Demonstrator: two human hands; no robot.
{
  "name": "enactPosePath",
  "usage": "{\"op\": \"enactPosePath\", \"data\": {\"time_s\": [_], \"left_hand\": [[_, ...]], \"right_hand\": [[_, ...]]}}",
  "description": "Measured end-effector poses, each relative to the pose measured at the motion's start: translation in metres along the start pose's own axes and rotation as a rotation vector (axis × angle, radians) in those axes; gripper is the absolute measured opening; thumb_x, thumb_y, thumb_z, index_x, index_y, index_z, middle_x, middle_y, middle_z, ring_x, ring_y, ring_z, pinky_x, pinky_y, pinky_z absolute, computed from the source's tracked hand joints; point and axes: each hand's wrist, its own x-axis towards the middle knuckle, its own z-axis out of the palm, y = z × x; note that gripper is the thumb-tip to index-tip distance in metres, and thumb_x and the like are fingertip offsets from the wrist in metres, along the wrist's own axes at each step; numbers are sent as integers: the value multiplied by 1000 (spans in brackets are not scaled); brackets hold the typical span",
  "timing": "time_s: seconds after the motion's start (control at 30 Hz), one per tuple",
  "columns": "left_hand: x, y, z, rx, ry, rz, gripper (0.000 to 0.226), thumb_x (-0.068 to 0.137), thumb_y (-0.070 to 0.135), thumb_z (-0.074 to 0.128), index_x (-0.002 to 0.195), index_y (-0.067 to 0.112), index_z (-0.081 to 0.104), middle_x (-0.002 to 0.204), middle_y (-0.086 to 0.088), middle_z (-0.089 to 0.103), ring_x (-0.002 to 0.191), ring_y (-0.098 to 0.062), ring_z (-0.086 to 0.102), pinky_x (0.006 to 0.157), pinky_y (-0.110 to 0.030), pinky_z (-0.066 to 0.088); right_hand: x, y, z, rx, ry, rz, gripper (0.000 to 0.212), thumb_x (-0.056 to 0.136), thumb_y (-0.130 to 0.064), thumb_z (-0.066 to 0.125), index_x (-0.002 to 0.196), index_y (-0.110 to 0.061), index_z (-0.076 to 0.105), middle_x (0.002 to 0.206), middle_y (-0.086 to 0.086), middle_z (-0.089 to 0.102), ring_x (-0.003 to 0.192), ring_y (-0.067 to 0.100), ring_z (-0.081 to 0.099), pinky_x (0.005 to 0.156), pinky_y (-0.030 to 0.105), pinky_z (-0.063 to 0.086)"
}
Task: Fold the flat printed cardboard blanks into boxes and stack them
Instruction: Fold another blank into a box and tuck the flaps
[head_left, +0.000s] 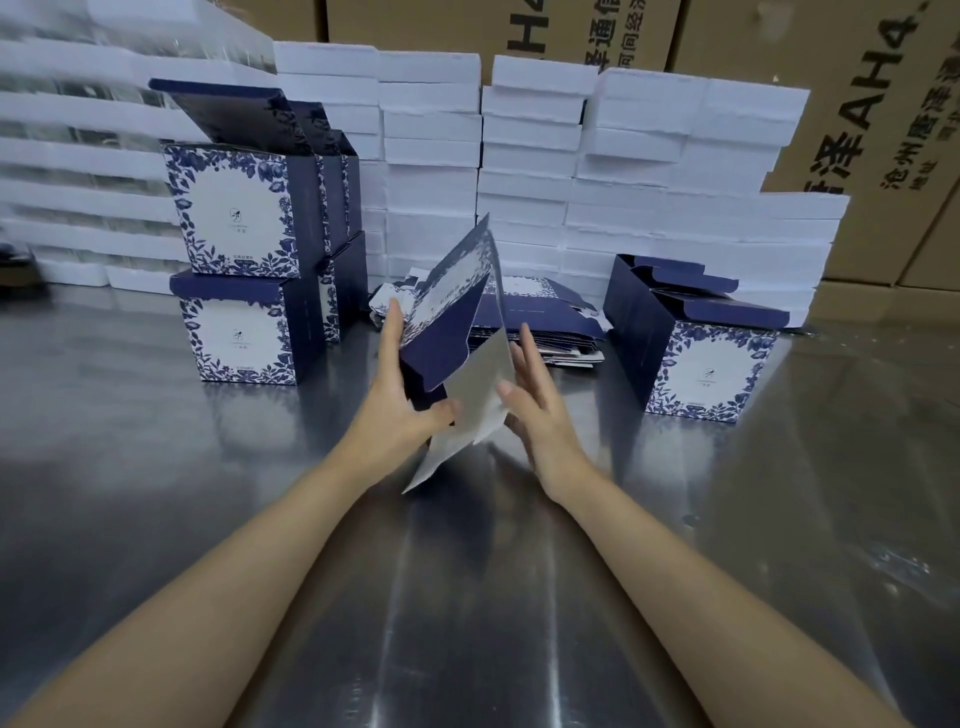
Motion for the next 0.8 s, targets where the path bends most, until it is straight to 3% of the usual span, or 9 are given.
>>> {"op": "enactPosePath", "data": {"time_s": [0.1, 0.23, 0.3, 0.37, 0.43, 0.47, 0.57, 0.7, 0.8], "left_hand": [[1, -4, -5, -56, 30, 5, 99, 77, 20, 62, 150, 31, -5, 162, 5, 4, 147, -1, 7, 122, -34, 13], [6, -12, -5, -193, 111, -41, 85, 79, 21, 45, 149, 36, 0, 159, 11, 14, 147, -5, 15, 122, -37, 16], [12, -14, -7, -384, 210, -136, 81, 76, 20, 42, 151, 34, 13, 148, 16, 37, 137, -5, 36, 109, -29, 37], [16, -17, -12, -475, 289, -191, 59, 81, 17, 42, 138, 30, 42, 114, 18, 64, 104, 1, 59, 86, -21, 53], [20, -18, -14, -421, 353, -219, 26, 96, 11, 41, 109, 21, 62, 84, 18, 71, 80, 2, 67, 83, -28, 58], [20, -19, -13, -396, 361, -236, 26, 102, 12, 39, 100, 18, 64, 78, 17, 71, 75, 0, 68, 84, -30, 58], [17, -20, -8, -366, 325, -221, 30, 106, 22, 38, 96, 17, 65, 78, 13, 72, 75, -4, 70, 76, -22, 58], [18, -21, -9, -362, 367, -205, 30, 105, 25, 38, 92, 17, 64, 76, 10, 73, 71, -4, 68, 67, -17, 55], [19, -20, -10, -363, 412, -211, 31, 105, 26, 39, 89, 17, 64, 80, 7, 71, 69, -3, 67, 65, -17, 54]], "right_hand": [[-1, -1, -1, -125, 110, -132, 61, 93, -8, 60, 141, -35, 35, 146, -7, 41, 126, -12, 41, 91, 7, 40], [0, -5, -1, -202, 291, -195, 18, 93, -16, 51, 103, -13, 64, 112, -3, 55, 102, -11, 51, 86, 5, 35], [2, -5, -5, -179, 426, -198, 31, 95, -7, 50, 67, -18, 56, 88, -8, 57, 78, -9, 52, 70, 5, 35], [5, 0, -15, -172, 484, -180, 44, 92, -2, 52, 54, -18, 37, 60, -14, 39, 57, 3, 34, 55, 18, 27], [9, 3, -24, -178, 519, -138, 42, 89, -2, 55, 55, -17, 37, 55, -11, 32, 55, 6, 26, 55, 25, 23], [11, 2, -26, -156, 545, -111, 35, 89, -2, 56, 59, -15, 46, 57, -6, 38, 55, 7, 31, 57, 26, 29], [12, 0, -27, -132, 626, -112, 21, 90, -2, 59, 88, -22, 51, 75, 0, 60, 62, 15, 54, 65, 30, 49], [14, 2, -34, -330, 514, -263, 38, 88, 12, 51, 84, -24, 63, 79, -9, 55, 71, 24, 56, 68, 42, 50], [12, 6, -39, -359, 335, -190, 46, 91, 14, 44, 104, -21, 70, 76, -7, 51, 72, 7, 52, 75, 25, 45]]}}
